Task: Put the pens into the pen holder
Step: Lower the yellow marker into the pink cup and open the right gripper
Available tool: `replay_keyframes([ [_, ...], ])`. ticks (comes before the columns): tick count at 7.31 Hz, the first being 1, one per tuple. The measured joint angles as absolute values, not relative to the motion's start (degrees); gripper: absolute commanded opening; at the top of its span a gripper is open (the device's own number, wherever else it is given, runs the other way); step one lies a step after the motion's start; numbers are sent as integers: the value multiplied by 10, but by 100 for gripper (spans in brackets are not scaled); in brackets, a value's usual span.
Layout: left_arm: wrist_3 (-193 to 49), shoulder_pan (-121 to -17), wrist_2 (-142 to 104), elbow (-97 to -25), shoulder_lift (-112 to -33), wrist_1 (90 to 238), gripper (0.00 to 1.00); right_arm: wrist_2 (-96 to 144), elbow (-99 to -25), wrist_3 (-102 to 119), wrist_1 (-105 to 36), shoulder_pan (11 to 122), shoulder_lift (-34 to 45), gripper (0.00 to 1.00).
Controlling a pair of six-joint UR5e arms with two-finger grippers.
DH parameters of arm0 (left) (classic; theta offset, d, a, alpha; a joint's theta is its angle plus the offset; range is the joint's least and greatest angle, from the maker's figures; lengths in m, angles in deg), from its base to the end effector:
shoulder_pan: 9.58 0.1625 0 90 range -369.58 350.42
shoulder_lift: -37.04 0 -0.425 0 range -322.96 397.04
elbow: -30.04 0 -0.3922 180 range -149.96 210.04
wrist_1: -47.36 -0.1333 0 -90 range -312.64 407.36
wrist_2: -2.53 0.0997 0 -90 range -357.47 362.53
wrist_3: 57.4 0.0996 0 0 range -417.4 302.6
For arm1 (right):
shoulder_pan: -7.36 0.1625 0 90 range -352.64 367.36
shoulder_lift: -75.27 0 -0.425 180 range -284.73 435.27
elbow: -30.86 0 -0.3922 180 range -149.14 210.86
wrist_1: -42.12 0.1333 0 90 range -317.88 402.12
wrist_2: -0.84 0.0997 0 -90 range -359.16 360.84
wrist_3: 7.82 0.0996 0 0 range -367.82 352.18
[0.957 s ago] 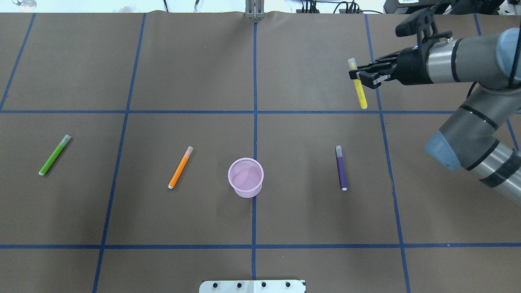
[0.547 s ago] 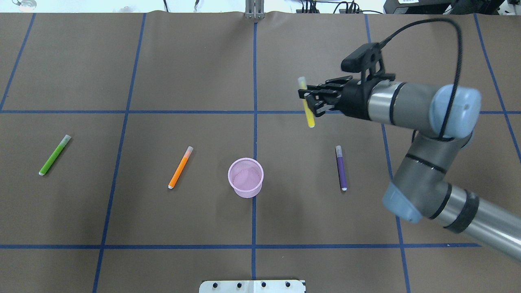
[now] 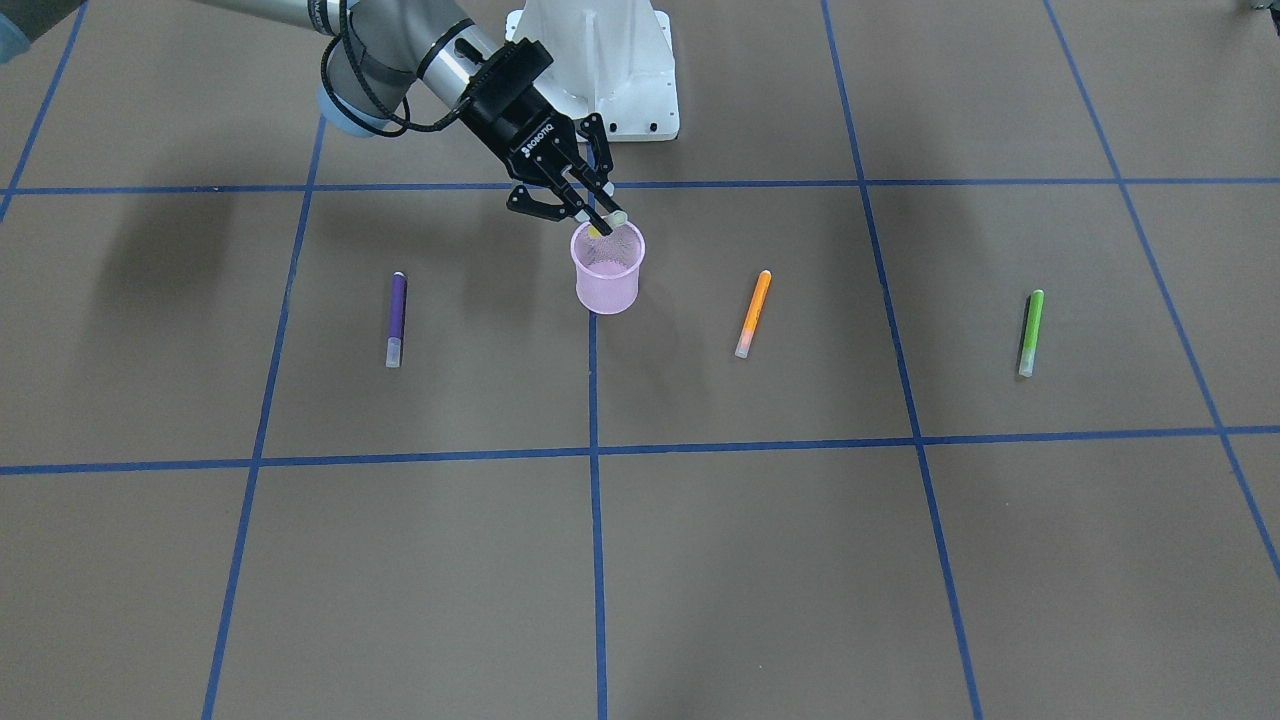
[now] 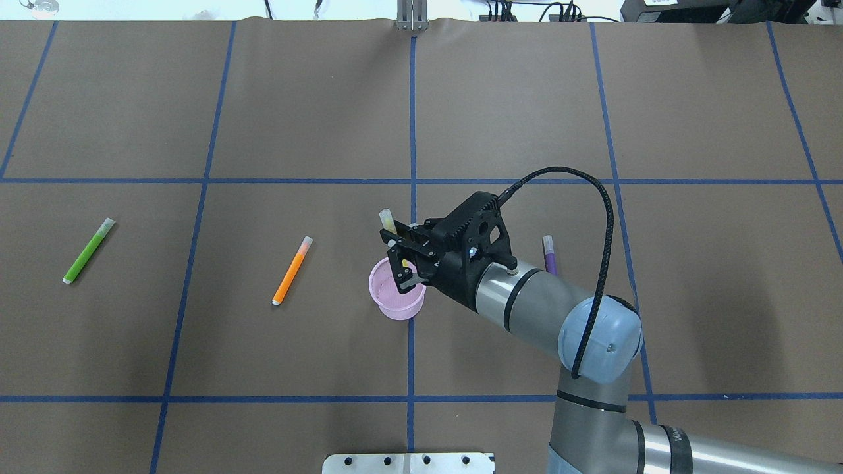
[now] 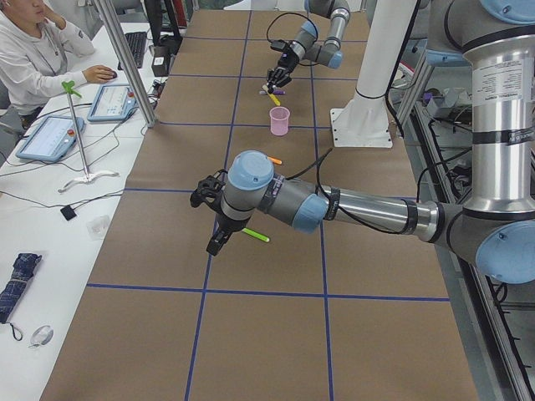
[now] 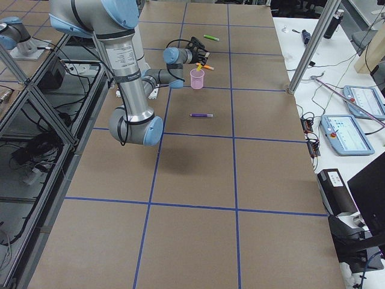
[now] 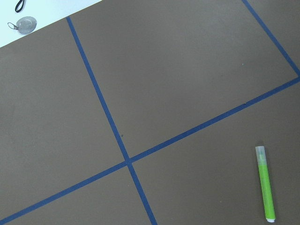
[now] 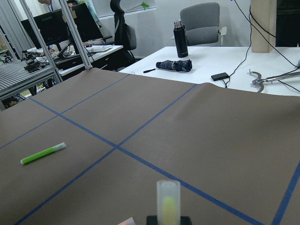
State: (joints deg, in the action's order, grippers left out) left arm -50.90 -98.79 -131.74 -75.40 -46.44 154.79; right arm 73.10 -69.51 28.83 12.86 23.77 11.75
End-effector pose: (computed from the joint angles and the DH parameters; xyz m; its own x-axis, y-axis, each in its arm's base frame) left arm -0.0574 -0.4610 0.5436 0.7057 0.4190 -0.5712 -0.0928 0.8541 0.5118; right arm -0.5142 -0.3220 0.1963 0.3727 -0.6868 0.6240 -0.4352 0.4645 0.7712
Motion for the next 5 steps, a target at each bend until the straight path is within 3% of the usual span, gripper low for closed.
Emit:
replay_keyframes([
  [1,-509,-988,-1317,-753,-464,1547,100,718,-693,277,129,227,119,86],
  [2,-509,-988,-1317,-753,-464,1547,100,704,-693,275,127,219,123,99],
  [5,-507,-987,-1318,-750,-462,1547,100,684,-701,323,87,217,141,99],
])
